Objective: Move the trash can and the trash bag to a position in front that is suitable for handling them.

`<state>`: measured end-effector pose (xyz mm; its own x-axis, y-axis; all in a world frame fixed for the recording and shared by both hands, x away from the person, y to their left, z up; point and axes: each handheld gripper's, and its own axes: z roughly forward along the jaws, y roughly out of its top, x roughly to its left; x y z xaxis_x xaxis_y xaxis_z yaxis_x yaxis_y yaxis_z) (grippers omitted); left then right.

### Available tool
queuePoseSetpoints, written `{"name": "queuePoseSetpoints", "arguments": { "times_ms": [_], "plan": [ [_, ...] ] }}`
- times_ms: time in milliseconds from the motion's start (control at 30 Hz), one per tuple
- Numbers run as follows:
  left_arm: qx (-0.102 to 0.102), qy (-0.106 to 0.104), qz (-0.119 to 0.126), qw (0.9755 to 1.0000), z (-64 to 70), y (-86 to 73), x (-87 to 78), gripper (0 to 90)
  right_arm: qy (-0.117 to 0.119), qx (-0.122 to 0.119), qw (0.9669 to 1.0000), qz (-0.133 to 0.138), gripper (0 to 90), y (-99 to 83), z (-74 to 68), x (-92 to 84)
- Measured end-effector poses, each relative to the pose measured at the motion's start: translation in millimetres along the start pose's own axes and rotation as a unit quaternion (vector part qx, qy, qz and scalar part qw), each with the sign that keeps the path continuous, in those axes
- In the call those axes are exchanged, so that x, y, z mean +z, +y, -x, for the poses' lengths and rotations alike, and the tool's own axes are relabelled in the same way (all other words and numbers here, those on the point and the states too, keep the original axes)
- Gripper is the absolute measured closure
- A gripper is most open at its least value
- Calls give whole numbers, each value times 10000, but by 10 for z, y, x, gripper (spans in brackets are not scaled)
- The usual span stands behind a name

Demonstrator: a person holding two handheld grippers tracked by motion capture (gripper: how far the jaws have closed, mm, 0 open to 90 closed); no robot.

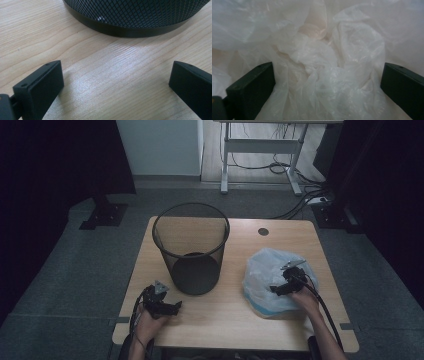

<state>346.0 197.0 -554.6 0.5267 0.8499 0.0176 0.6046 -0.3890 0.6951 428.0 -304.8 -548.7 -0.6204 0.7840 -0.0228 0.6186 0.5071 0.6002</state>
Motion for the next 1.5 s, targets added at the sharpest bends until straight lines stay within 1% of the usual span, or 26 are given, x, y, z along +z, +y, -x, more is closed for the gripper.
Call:
{"name": "queuePoseSetpoints", "arguments": {
  "times_ms": [33, 67, 100, 200, 233, 267, 433, 500, 533, 800, 1133, 1300, 1333, 1433, 1500],
  "plan": [
    [0, 1, -1, 10000, 0, 0, 0, 0, 0, 0, 10000, 0, 0, 0, 0, 0],
    [-2, 2, -1, 10000, 0, 0, 0, 0, 70, 129, 9998, 103, 0, -61, 11, -14],
    [-2, 1, -1, 10000, 1, 0, 0, 0, 70, 129, 9998, 103, 0, -61, 11, -14],
    [-5, 4, 1, 10000, 1, 1, 1, 0, 78, 146, 9997, 166, 0, -133, 9, -54],
    [-8, 5, 2, 10000, 2, 0, 1, 0, 70, 159, 9997, 173, 0, -182, 6, -88],
    [-8, 5, 2, 10000, 2, 0, 1, 0, 70, 159, 9997, 173, 0, -182, 6, -88],
    [-14, 9, 2, 10000, 4, 1, 1, 0, 15, 234, 9996, 139, 0, -304, 8, -183],
    [-17, 10, 2, 10000, 5, 1, 1, 0, -8, 256, 9995, 188, 0, -385, 18, -234],
    [-17, 10, 2, 10000, 5, 1, 1, 0, -8, 256, 9995, 188, 0, -385, 18, -234],
    [-19, 13, 1, 10000, 8, 1, 1, 0, -155, 457, 9984, 305, 0, -678, 51, -429],
    [-23, 14, 3, 10000, 11, 2, 2, 0, -301, 643, 9968, 372, 0, -921, 105, -595],
    [-20, 10, 5, 10000, 12, 3, 3, 0, -347, 685, 9965, 319, 0, -971, 109, -643],
    [-4, -5, 4, 10000, 11, 1, 1, 0, -376, 667, 9965, 337, 0, -971, 107, -655],
    [39, -40, -13, 10000, 6, 1, -5, 0, -394, 604, 9960, 519, 0, -950, 106, -726],
    [64, -56, -32, 10000, 7, 4, -8, 0, -401, 540, 9962, 549, 0, -913, 105, -797]
  ]
}}
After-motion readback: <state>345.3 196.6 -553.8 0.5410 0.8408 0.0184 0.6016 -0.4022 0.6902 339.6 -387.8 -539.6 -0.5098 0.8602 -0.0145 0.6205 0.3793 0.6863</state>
